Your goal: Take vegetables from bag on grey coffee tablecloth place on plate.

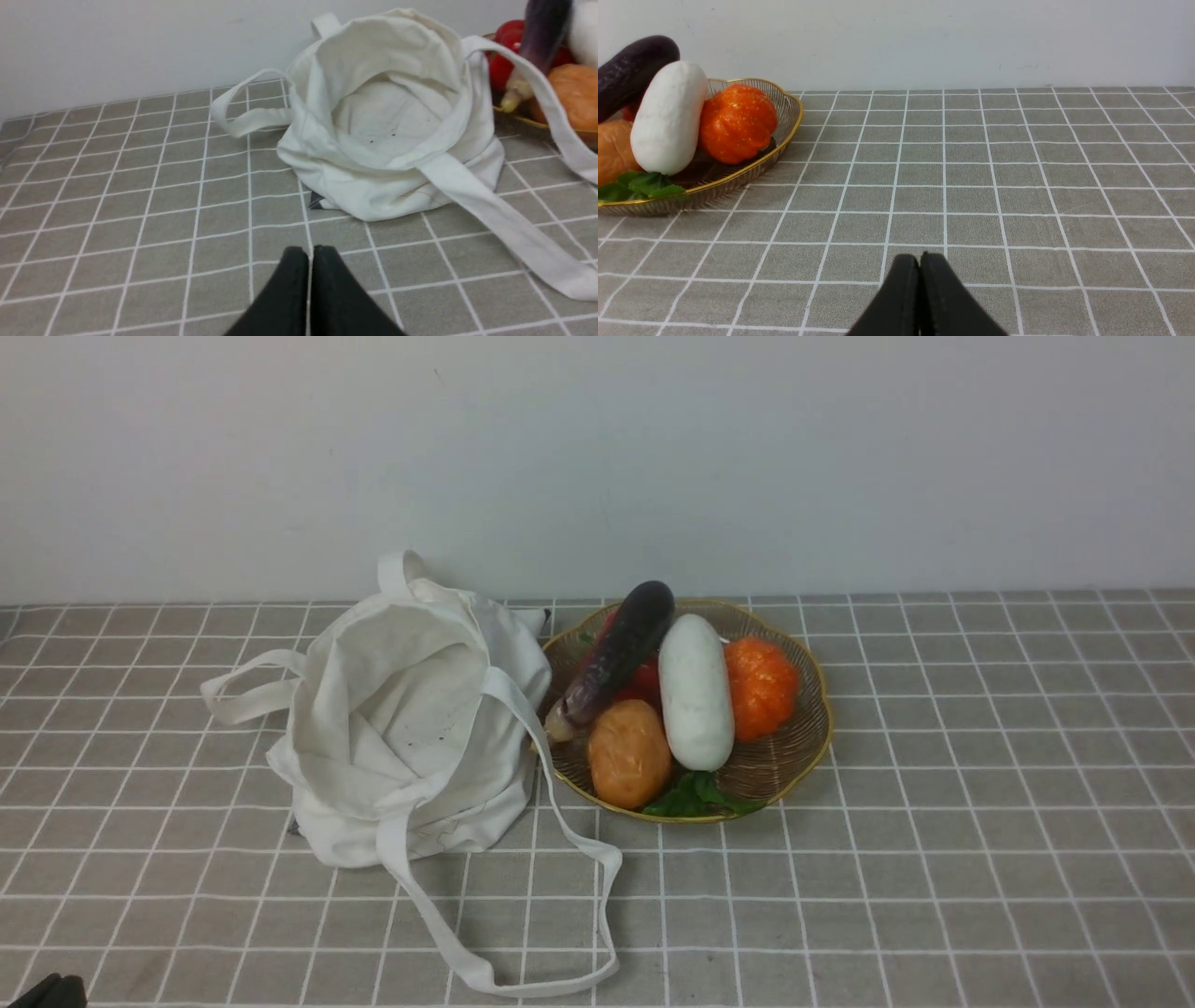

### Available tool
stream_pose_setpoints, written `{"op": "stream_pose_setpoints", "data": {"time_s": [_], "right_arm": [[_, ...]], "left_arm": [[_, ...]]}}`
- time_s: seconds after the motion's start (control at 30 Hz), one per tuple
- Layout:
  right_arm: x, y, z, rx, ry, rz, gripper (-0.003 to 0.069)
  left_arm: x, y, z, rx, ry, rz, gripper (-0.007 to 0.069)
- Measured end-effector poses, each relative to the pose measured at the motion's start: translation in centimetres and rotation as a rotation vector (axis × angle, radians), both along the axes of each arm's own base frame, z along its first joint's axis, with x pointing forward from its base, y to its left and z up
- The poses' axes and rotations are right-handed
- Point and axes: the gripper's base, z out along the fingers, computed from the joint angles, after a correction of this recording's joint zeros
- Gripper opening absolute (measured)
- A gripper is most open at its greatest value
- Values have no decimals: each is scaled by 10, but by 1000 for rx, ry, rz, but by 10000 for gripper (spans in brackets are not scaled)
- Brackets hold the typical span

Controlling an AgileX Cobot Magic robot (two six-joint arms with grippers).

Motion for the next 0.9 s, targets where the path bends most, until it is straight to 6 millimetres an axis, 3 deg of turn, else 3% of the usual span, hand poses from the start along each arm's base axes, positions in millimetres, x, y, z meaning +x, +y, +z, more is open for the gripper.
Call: {"op": "stream_pose_setpoints", "data": {"time_s": [0.9], "right_arm": [[0,0,0,0,0,0,-15]], "left_arm": [[-1,1,-8,7,56,24,-5]]}}
